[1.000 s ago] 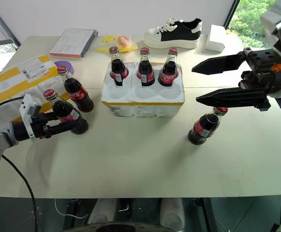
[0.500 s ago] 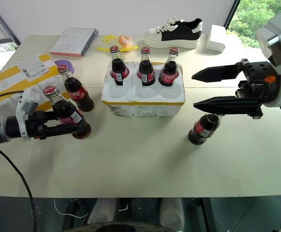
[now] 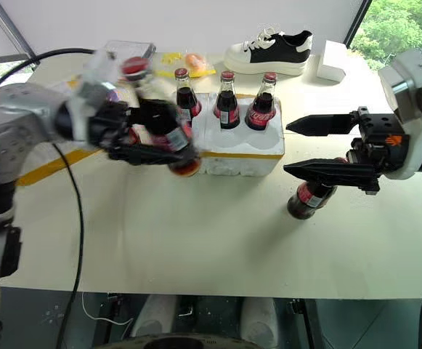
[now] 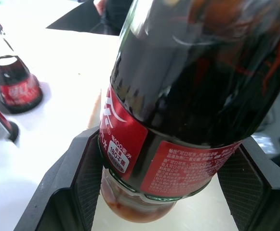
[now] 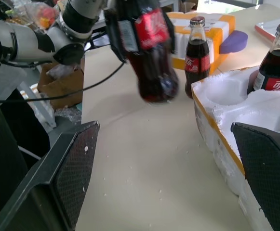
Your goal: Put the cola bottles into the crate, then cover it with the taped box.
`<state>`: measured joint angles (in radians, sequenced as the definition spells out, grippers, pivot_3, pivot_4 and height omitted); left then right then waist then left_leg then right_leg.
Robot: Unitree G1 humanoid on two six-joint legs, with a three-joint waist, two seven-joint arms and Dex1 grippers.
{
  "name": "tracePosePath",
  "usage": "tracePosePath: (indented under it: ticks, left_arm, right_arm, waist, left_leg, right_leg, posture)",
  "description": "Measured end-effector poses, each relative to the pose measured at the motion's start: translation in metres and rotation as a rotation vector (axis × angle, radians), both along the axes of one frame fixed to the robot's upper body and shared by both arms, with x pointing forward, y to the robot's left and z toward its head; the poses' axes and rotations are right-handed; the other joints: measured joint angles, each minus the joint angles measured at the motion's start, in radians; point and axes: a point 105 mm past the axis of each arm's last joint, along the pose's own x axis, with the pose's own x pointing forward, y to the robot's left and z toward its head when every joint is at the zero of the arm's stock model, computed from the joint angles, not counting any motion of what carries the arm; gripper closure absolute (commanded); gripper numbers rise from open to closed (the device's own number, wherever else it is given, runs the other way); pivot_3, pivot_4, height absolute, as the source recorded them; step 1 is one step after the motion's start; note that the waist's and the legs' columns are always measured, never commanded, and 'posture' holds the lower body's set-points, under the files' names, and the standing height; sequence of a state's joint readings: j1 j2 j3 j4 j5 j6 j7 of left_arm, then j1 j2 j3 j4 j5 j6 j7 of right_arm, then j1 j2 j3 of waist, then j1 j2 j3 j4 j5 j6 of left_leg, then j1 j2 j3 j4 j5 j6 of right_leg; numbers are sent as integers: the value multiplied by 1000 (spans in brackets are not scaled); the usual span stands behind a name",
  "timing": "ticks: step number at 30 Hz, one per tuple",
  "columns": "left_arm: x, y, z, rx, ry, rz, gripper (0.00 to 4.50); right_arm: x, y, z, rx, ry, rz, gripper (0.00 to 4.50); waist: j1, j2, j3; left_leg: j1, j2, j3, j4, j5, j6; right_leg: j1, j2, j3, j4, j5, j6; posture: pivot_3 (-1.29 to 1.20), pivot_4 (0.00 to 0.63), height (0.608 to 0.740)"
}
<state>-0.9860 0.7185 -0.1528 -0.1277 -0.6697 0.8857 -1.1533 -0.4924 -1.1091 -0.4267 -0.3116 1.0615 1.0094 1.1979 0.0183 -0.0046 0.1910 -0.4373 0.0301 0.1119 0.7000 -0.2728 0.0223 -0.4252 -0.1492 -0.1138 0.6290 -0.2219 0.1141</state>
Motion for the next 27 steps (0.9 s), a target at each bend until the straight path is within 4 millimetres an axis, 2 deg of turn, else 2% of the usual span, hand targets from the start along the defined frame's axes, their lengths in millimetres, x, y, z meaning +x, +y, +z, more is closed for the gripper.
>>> tracePosePath:
  ticks: [3, 8, 14, 27]
  left_arm:
    - [32, -24, -5, -7, 7, 132, 1710]
    - [62, -42, -7, -25, 27, 290, 1710]
    - [72, -62, -18, -33, 79, 323, 1710]
    - [84, -69, -46, 47, 104, 358, 1710]
  right_arm:
    - [-2, 0, 0, 10, -7, -14, 0]
    - [-3, -4, -3, 24, 5, -41, 0]
    - [-3, -4, -6, 24, 5, -56, 0]
    - [4, -7, -7, 8, -39, -107, 0]
  waist:
    - [-4, -1, 0]
    - [-5, -1, 1]
    - [-4, -1, 1]
    - [-2, -1, 1]
  left_leg:
    - [-1, 0, -2, 0, 0, 0]
    - [-2, 0, -2, 0, 0, 0]
    - [-3, 0, -2, 0, 0, 0]
    - [-4, 0, -3, 0, 0, 0]
  right_leg:
    - [-2, 0, 0, 0, 0, 0]
    - [-3, 0, 0, 0, 0, 1]
    - [-3, 0, 0, 0, 0, 1]
    - [-3, 0, 0, 0, 0, 1]
  posture:
    - [0, 150, 740]
    - [0, 150, 740]
    - [0, 150, 740]
    - [0, 150, 740]
